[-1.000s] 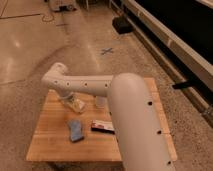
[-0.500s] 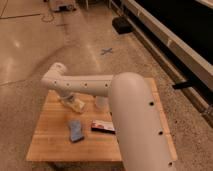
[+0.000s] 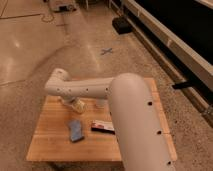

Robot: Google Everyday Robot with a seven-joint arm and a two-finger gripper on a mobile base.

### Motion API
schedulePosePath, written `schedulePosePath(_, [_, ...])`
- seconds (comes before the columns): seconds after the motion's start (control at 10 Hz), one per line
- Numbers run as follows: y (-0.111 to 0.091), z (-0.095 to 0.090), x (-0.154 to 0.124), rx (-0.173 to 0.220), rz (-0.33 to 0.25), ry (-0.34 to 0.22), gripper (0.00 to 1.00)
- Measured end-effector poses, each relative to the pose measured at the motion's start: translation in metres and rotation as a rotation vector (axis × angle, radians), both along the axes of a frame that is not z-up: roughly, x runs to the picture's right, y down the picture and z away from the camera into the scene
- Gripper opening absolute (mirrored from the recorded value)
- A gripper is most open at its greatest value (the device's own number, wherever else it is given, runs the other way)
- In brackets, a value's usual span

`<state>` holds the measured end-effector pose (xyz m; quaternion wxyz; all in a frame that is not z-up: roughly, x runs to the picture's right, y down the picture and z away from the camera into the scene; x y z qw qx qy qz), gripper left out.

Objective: Place the bottle in the ceramic bowl

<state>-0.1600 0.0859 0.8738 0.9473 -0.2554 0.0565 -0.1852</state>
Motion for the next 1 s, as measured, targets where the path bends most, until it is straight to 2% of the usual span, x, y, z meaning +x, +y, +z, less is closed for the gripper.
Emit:
schedulePosePath(0.2, [0.003,0.010,0.005,-0.001,0.053,0.055,0.65])
schedulePosePath(0.4, [0.004,0.019,0.004,-0.010,0.078,0.087,0.65])
schedulePosePath(0.8, [0.007,0.034,-0.003,-0.043,0.115,0.108,0.65])
schedulePosePath(1.0, [0.011,0.039,-0.013,-0.076,0.126,0.107,0.65])
